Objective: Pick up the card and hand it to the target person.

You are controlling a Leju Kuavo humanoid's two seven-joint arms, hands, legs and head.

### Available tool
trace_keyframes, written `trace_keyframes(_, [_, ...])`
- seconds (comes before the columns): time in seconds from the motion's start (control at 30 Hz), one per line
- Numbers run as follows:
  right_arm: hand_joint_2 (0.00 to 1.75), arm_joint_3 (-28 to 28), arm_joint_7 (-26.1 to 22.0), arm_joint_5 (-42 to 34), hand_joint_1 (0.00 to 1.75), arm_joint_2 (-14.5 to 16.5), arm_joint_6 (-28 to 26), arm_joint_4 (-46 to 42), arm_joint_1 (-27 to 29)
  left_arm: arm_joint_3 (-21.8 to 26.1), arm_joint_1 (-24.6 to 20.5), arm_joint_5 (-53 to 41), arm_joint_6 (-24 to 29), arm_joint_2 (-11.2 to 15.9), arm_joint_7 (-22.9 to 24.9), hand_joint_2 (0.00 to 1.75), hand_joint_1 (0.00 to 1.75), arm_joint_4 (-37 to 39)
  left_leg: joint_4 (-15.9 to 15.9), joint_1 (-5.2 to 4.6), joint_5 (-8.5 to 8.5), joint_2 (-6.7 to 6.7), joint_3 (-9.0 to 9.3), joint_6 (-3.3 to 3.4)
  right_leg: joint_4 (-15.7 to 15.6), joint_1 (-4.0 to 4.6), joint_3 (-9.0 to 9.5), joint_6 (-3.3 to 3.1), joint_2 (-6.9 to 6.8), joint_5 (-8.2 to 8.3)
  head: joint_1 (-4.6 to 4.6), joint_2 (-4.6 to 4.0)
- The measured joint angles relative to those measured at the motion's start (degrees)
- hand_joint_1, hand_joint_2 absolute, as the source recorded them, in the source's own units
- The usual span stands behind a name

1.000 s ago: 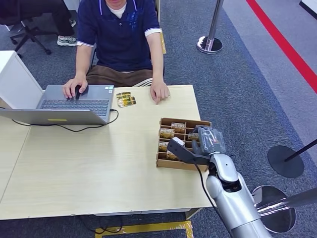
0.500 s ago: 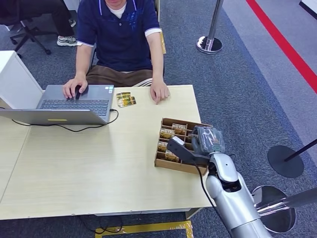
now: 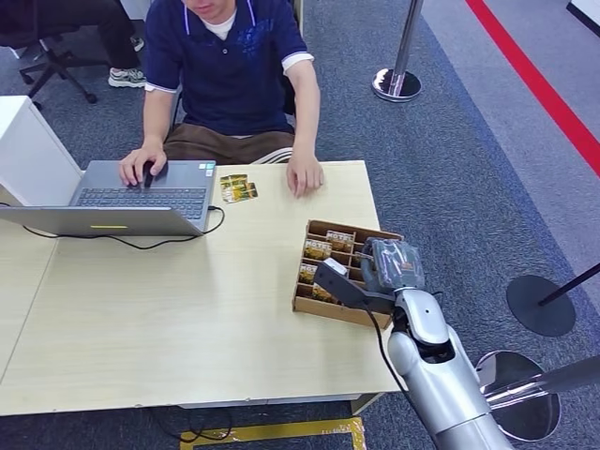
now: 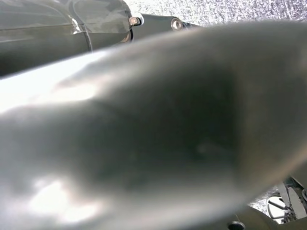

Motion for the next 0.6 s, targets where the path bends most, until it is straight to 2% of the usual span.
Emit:
trace_keyframes(0.33, [1.75, 0.2, -1.2, -1.4, 1.7, 0.0, -1.2, -1.3, 0.1, 0.0, 0.0, 0.0, -0.7, 0.0, -0.8, 0.0, 0.0, 0.0, 0.0, 0.0, 0.0, 0.0, 0.0, 0.0, 0.0, 0.0, -0.01, 0.0, 0.0, 0.0, 0.01, 0.0])
trace_keyframes(0.6, [1.75, 0.0, -2.6, -3.0, 1.64, -1.0, -2.0, -10.8, 0.3, 0.0, 0.0, 0.5, -0.7, 0.1, -0.6, 0.0, 0.0, 0.0, 0.0, -0.01, 0.0, 0.0, 0.0, 0.01, 0.0, 0.0, -0.02, 0.0, 0.01, 0.0, 0.0, 0.0])
